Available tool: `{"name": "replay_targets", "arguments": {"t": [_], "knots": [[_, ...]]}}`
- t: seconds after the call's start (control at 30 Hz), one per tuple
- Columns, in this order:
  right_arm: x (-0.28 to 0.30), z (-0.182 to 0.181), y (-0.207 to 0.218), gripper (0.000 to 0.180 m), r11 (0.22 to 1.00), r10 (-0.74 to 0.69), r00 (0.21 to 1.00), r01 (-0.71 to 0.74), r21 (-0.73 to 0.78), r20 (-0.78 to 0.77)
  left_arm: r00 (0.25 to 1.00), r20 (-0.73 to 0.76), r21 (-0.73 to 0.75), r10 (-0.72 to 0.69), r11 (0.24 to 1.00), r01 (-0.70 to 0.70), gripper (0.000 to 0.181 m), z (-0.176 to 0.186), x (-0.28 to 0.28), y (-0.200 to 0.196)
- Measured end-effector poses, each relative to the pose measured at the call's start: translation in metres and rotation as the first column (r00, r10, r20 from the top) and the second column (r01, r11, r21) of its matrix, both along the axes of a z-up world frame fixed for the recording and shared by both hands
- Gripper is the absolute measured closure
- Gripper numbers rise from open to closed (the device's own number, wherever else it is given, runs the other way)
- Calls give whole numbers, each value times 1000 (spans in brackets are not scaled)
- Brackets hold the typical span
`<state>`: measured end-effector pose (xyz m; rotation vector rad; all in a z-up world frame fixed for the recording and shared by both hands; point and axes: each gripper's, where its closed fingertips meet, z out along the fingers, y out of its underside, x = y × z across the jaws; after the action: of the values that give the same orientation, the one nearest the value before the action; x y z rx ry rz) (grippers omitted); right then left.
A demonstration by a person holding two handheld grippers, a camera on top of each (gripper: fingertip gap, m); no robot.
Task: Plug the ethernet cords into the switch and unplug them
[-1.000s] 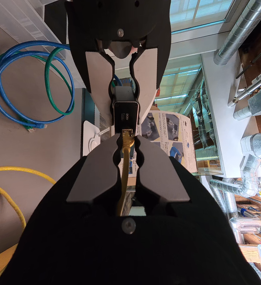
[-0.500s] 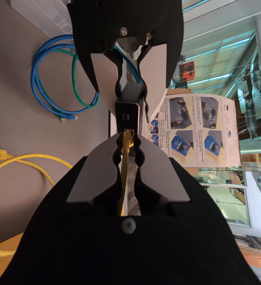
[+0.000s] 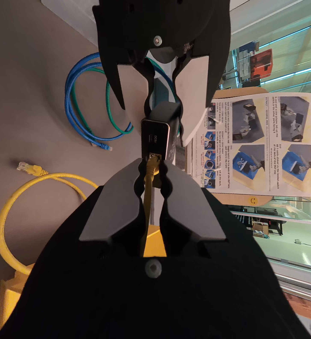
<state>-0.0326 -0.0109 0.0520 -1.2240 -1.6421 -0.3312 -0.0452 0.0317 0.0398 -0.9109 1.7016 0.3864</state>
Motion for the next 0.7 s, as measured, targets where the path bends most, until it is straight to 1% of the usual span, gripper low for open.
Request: {"name": "replay_targets", "arguments": {"t": [0.2, 0.3, 0.33, 0.37, 0.4, 0.43, 0.47, 0.5, 0.53, 0.6, 0.7], "knots": [[3, 2, -5, 166, 1000, 1, 1000, -1, 2, 10, 999, 34, -51, -39, 998, 41, 142, -2, 4, -4], [5, -1, -9, 166, 1000, -4, 999, 4, -12, 34, 998, 24, -71, -56, 996, 58, 142, -7, 7, -8], [7, -3, -10, 166, 1000, -8, 999, 9, -20, 52, 1000, 17, -61, -20, 998, 21, 142, -7, 4, -3], [8, -17, -26, 167, 989, 62, 993, -47, -142, 105, 989, 52, 27, 135, 990, -137, 144, 5, -13, 22], [6, -17, -34, 167, 976, 70, 995, -54, -212, 71, 959, 97, 76, 265, 959, -272, 144, 19, -39, 46], [6, -2, -27, 167, 992, 35, 999, -30, -120, 42, 948, 131, 30, 291, 954, -297, 144, 28, -58, 52], [5, 12, -25, 167, 998, 53, 999, -53, -36, -7, 952, 178, -44, 248, 969, -244, 144, 37, -66, 45], [4, 21, -25, 167, 997, 75, 996, -75, -3, -54, 950, 230, -95, 211, 976, -194, 144, 48, -71, 36], [5, 27, -24, 166, 997, 82, 992, -82, 1, -92, 942, 270, -122, 201, 977, -173, 144, 57, -75, 31], [5, 23, -24, 166, 992, 109, 987, -116, -52, -120, 924, 329, -127, 193, 979, -160, 144, 73, -82, 27], [1, 27, -15, 166, 991, 117, 974, -127, -43, -194, 890, 411, -87, 199, 980, -179, 144, 94, -98, 26]]}}
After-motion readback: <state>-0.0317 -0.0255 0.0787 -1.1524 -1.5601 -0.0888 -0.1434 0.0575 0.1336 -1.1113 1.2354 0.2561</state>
